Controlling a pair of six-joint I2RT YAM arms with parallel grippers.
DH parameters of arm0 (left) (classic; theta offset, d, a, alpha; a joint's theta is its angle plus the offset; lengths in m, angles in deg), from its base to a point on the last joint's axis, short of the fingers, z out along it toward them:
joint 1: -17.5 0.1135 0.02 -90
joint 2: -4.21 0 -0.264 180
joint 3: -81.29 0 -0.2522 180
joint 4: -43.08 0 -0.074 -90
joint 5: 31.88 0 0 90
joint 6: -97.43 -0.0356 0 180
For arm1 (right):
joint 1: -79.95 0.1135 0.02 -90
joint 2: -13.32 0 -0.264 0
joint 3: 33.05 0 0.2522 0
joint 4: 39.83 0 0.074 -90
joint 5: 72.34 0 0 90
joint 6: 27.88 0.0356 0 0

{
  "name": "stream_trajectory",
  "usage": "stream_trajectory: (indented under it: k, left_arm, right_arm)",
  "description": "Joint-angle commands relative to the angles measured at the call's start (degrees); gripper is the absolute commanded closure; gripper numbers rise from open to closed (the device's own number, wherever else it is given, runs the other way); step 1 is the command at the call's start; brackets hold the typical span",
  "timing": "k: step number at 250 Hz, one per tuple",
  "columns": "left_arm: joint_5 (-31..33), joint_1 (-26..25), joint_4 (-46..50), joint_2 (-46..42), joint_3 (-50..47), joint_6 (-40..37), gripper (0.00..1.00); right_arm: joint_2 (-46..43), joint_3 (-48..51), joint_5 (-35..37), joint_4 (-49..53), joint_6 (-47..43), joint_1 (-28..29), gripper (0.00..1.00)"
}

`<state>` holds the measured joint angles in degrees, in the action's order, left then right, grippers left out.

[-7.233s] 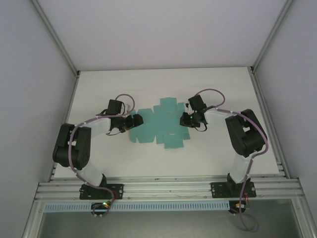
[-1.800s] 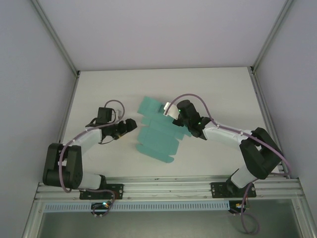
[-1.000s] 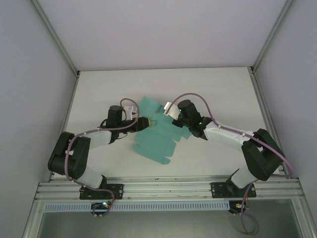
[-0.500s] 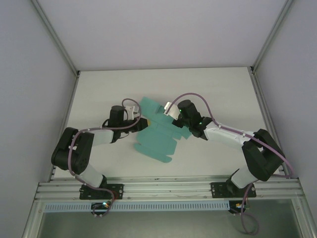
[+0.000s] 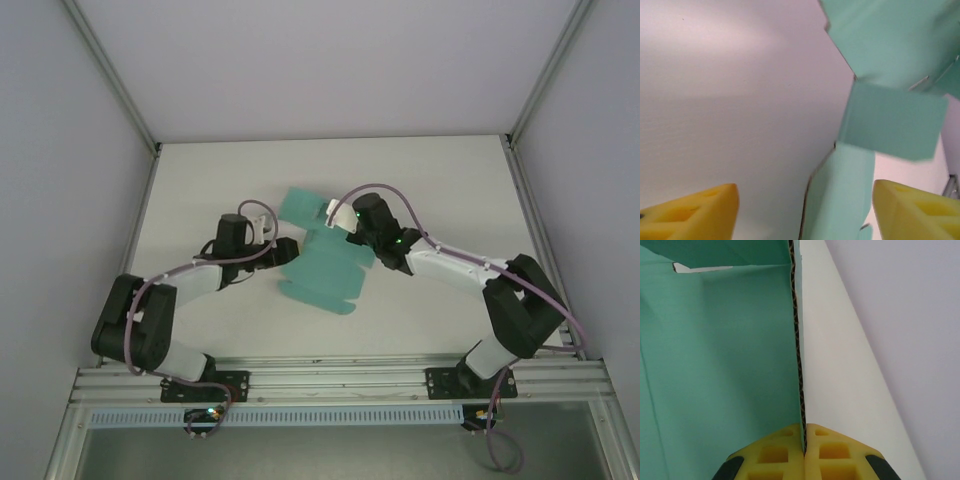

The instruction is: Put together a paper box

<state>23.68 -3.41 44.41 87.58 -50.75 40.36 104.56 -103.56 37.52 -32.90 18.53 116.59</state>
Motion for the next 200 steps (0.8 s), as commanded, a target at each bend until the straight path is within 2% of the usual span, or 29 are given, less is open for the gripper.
stream_trajectory:
  k: [1,45,82,110,140,167,189,200]
  left_arm:
    - [0.76,0.05,3.52,-2.00,-2.83,-0.19,0.37]
    - [0.61,-1.15,-0.14,0.69,-3.84,1.16,0.50]
    - [-0.33,-1.24,-6.70,5.09,-3.35,3.66,0.80]
    - [-0.26,-1.24,-8.22,7.94,-2.16,4.38,0.89]
    - [-0.99,-1.24,-8.55,10.46,-1.11,4.68,0.93]
    - [-1.08,-1.24,-8.65,10.94,-1.82,4.68,0.93]
    - [-1.03,-1.31,-8.30,10.41,-2.82,4.47,0.90]
    - [-0.78,-1.20,-7.31,10.11,-3.05,4.12,0.86]
  right_arm:
    - [3.04,-2.77,6.07,-2.18,-4.75,0.18,1.00]
    - [3.97,-3.72,5.16,-2.92,-4.66,0.53,1.00]
    - [2.84,-1.78,2.31,-4.14,-5.47,1.25,1.00]
    - [2.51,0.09,1.81,-4.42,-6.97,2.91,1.00]
    - [2.16,5.30,1.62,-9.54,-11.61,6.10,1.00]
    - [3.67,8.00,5.33,-12.43,-12.96,8.05,1.00]
    - [5.53,9.98,8.98,-16.42,-14.23,9.10,1.00]
    - [6.40,11.16,10.35,-19.63,-15.48,9.49,1.00]
